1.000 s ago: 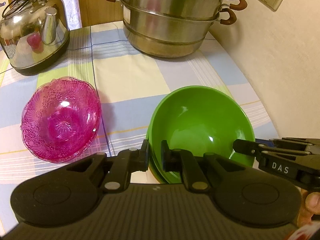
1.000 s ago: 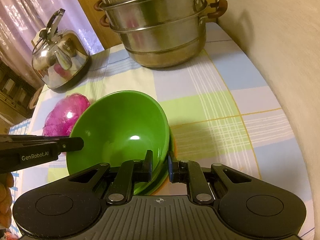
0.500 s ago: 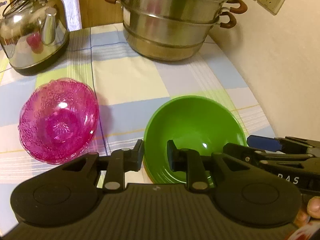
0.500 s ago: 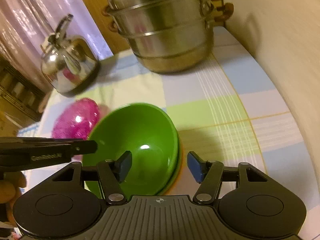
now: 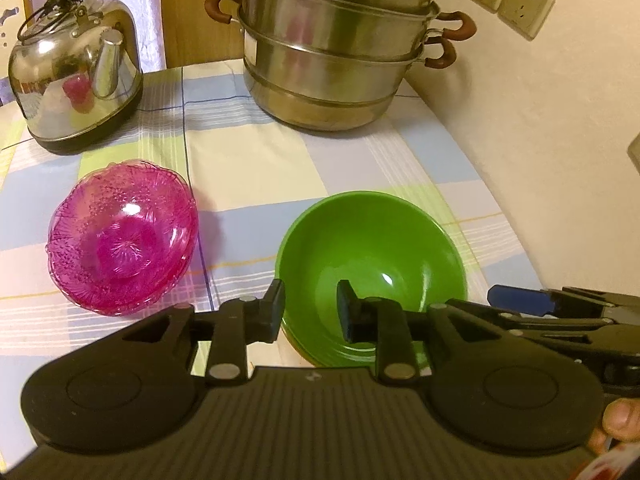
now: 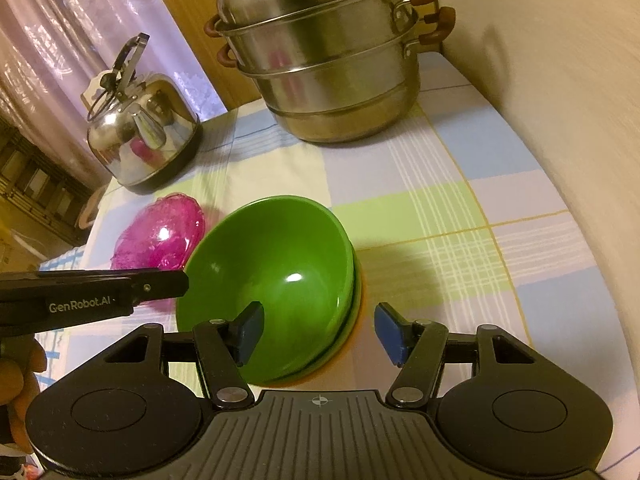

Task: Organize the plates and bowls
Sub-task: 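Lower the small green bowl into the nested bowls and open both grippers, then withdraw both tools from the bowl stack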

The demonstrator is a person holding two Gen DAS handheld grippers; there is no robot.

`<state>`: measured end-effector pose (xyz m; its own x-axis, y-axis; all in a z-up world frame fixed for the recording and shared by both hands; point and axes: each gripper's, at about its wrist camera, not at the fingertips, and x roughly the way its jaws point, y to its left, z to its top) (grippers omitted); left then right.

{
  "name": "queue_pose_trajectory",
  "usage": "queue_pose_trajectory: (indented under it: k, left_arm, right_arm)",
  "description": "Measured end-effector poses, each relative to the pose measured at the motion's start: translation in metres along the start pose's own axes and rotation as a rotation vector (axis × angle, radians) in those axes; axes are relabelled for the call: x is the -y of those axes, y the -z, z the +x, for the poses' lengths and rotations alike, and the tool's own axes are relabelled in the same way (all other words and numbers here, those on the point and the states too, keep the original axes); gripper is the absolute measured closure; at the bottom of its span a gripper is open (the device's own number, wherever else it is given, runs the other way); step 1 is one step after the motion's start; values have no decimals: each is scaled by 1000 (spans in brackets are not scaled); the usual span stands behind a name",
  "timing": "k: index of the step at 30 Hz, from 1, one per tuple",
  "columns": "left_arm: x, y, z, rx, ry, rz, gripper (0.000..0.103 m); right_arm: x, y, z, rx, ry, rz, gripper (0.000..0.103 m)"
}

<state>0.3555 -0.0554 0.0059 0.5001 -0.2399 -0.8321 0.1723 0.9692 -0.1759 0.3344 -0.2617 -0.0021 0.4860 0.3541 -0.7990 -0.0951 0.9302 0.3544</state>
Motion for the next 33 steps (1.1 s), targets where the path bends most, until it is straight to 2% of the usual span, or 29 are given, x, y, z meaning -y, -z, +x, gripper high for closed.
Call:
queue_pose_trajectory:
  k: [2,10,17,23,33]
  left_arm:
    - [4,5,-7,11,-1,8,71]
    - [15,34,-35,47,19,-14,66]
    - [16,68,-59,74,15,-72,53]
    - [20,101,-82,114,-18,-120,37]
    - [24,147,-110,177,-103,-173,26]
  right_arm:
    - [0,3,-7,4,2,4,42]
    - [1,23,-39,27,-9,30,42]
    - [-2,45,-64,46,-14,48,42]
    - [-4,69,-85,70,-2,53,42]
    - [-9,108,-110,91,-10,57,40]
